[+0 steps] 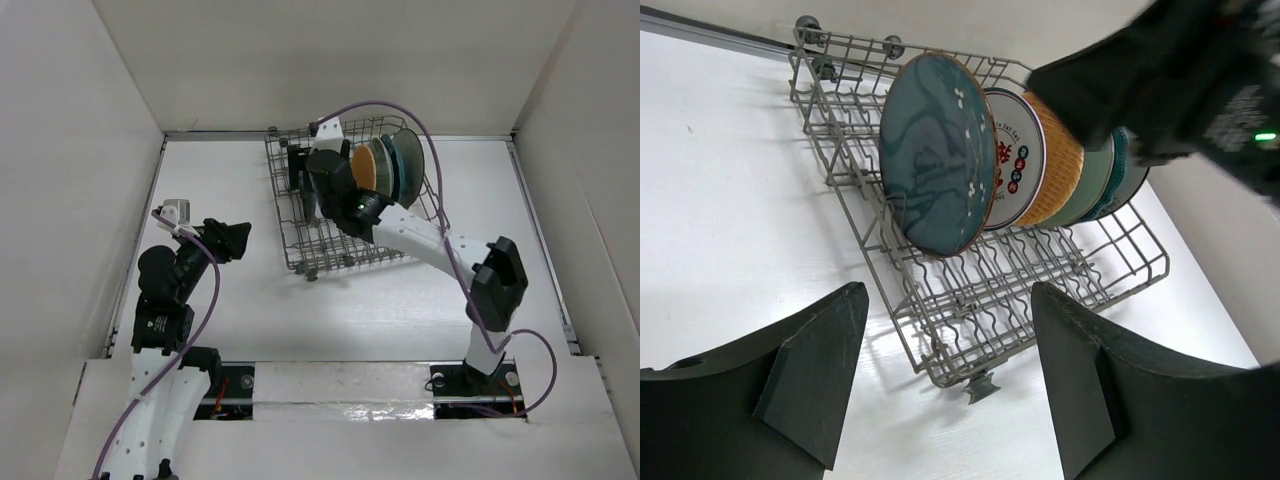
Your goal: Load the plates into the dish rack
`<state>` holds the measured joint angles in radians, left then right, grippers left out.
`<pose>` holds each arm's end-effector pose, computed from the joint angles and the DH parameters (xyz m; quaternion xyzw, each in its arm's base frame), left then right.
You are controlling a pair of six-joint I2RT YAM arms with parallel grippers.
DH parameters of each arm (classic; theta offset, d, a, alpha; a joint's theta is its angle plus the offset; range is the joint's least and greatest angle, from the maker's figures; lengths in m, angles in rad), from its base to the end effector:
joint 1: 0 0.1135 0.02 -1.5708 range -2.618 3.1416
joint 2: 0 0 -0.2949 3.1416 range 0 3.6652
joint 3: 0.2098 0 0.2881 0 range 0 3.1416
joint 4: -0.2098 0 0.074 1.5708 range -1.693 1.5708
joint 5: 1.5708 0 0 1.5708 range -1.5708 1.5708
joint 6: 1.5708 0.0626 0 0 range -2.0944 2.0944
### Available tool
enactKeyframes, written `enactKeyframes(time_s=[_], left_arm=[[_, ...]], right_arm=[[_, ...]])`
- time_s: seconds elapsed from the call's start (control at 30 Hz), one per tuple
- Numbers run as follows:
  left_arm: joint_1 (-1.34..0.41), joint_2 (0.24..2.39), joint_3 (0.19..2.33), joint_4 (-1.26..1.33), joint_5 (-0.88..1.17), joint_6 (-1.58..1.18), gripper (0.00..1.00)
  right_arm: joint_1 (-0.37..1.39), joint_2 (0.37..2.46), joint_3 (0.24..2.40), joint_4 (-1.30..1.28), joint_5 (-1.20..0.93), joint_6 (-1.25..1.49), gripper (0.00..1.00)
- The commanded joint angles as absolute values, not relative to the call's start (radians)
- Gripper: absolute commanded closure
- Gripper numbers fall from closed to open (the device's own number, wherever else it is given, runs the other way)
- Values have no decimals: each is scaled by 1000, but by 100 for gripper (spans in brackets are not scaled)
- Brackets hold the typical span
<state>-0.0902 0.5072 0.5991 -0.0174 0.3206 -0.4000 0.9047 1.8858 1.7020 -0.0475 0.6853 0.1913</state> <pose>0.1679 -0.0350 0.3523 0.0120 0.6816 -0.2809 0.6756 0.3516 0.3832 0.3733 -0.0624 0.7648 0.0798 0.6363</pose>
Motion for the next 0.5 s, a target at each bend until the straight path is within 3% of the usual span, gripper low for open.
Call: enactKeyframes(time_s=[0.0,0.17,0.2,0.23,0.3,0.33,0.37,0.47], left_arm=[[-94,511,644,14,311,-390,36],[-74,502,650,11,298,-388,35],[-74,497,647,14,298,-388,34],[-74,494,647,15,296,-390,34],[-65,486,646,17,295,-387,34],[-64,486,646,17,296,-387,34],[-64,483,644,18,298,-385,34],[-54,483,644,20,296,-382,34]], right_arm=[[911,1763,1620,87,637,207,17],[911,1583,1404,221,562,201,20],[911,1509,1311,288,546,202,27],[911,1470,1263,320,535,206,51],[911,1363,1182,385,505,218,82],[911,1330,1119,393,496,218,93],[911,1300,1091,396,476,224,100],[911,1197,987,396,421,253,100]])
